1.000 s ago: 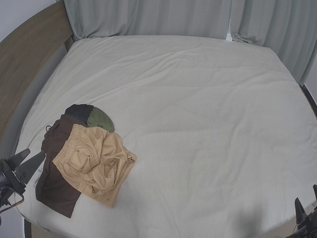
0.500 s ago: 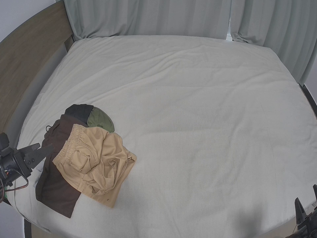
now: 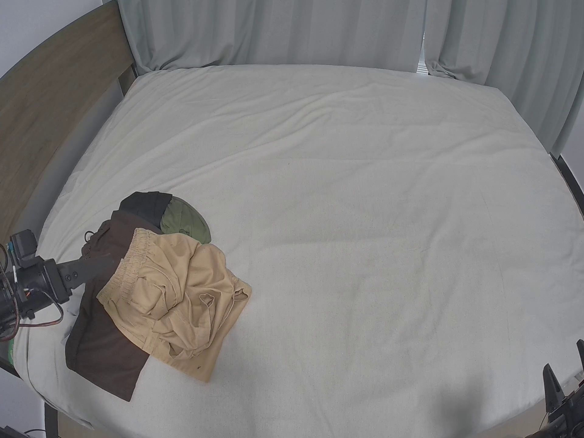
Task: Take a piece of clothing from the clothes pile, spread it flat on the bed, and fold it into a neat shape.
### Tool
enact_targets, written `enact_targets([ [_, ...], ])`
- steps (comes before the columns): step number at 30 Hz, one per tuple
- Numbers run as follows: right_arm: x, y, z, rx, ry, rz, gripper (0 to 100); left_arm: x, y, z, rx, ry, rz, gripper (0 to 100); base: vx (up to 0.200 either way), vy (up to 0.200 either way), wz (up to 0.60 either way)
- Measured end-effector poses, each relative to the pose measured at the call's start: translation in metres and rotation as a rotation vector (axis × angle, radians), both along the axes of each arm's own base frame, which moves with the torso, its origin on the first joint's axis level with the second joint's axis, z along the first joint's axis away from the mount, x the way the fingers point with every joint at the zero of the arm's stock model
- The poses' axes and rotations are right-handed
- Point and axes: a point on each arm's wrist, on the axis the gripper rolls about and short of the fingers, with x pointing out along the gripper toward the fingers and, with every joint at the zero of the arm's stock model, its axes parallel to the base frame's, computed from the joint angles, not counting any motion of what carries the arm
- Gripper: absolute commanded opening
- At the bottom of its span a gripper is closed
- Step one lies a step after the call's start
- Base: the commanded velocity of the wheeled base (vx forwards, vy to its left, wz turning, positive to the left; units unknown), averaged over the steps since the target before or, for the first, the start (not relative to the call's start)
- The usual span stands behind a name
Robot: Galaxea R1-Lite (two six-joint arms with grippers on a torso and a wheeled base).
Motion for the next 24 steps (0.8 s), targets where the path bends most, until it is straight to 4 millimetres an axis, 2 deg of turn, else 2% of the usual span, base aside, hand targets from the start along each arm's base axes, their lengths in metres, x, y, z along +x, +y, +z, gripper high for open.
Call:
enact_targets([
  [9, 0.000, 0.000, 0.000, 0.000, 0.000, 0.000, 100, 0.032, 0.010, -0.009, -0.003, 0.020, 0.002, 100, 0.000, 0.000, 0.00],
  [24, 0.000, 0.000, 0.000, 0.000, 0.000, 0.000, 100, 0.076, 0.031, -0.044, -0.001, 0.062, -0.040, 100, 0.000, 0.000, 0.00],
])
